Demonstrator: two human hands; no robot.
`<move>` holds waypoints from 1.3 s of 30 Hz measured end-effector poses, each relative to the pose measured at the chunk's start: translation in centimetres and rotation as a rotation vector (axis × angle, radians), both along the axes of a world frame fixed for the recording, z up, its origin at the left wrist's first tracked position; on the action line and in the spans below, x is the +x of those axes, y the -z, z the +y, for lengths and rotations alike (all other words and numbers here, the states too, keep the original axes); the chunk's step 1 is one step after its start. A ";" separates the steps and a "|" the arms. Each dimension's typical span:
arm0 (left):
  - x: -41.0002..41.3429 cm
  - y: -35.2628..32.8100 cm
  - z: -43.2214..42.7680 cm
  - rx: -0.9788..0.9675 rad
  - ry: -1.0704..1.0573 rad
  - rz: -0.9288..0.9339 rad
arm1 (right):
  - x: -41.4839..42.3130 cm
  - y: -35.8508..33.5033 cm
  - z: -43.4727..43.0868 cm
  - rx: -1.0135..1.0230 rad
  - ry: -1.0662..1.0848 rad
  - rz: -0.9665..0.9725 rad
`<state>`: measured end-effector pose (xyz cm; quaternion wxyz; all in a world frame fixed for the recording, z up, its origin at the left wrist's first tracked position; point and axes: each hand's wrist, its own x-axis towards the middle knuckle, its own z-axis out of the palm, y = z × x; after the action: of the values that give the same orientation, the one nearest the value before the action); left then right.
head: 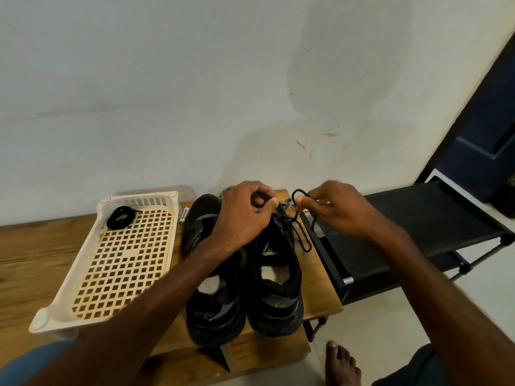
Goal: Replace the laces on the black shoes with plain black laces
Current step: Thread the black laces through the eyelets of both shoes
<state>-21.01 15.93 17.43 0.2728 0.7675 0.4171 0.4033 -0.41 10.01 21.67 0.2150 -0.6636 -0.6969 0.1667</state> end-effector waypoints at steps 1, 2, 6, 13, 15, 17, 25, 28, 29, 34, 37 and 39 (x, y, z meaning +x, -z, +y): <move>0.1 -0.7 -0.2 -0.017 0.045 -0.056 | -0.3 -0.3 0.0 0.050 -0.026 0.043; 0.2 -1.3 -0.4 -0.035 0.098 -0.093 | -0.7 -0.6 -0.1 0.078 -0.064 0.131; 0.4 -2.6 -1.1 -0.223 0.309 -0.204 | -2.2 -1.1 -0.2 0.050 -0.122 0.636; 0.0 -3.7 -1.5 -0.505 0.475 -0.323 | -2.7 -1.0 0.1 -0.182 -0.145 0.875; -0.1 -3.7 -1.3 -0.525 0.503 -0.305 | -2.9 -1.1 0.2 -0.155 -0.110 0.951; -0.2 -3.8 -1.4 -0.583 0.515 -0.297 | -2.9 -1.2 0.4 -0.069 -0.029 0.974; -1.4 -3.2 -0.7 -0.450 0.431 -0.216 | -2.3 -1.2 0.9 0.000 0.103 1.060; -2.5 -3.5 0.1 -0.441 0.384 -0.243 | -2.0 -0.8 1.0 0.026 0.152 1.012; -2.8 -3.6 0.3 -0.444 0.381 -0.233 | -2.0 -0.5 1.0 0.017 0.157 0.963; -4.4 -2.7 1.2 -0.333 0.246 -0.141 | -2.0 0.2 1.0 -0.166 0.154 0.666; -5.2 -2.6 1.6 -0.274 0.140 -0.149 | -2.0 0.4 0.9 -0.228 0.146 0.357; -5.4 -2.8 1.9 -0.234 0.114 -0.119 | -2.0 0.4 1.0 -0.060 0.222 0.130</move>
<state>-26.43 17.81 20.21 0.4071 0.7274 0.4003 0.3806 -2.42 10.99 21.25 0.2569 -0.7305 -0.5985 0.2056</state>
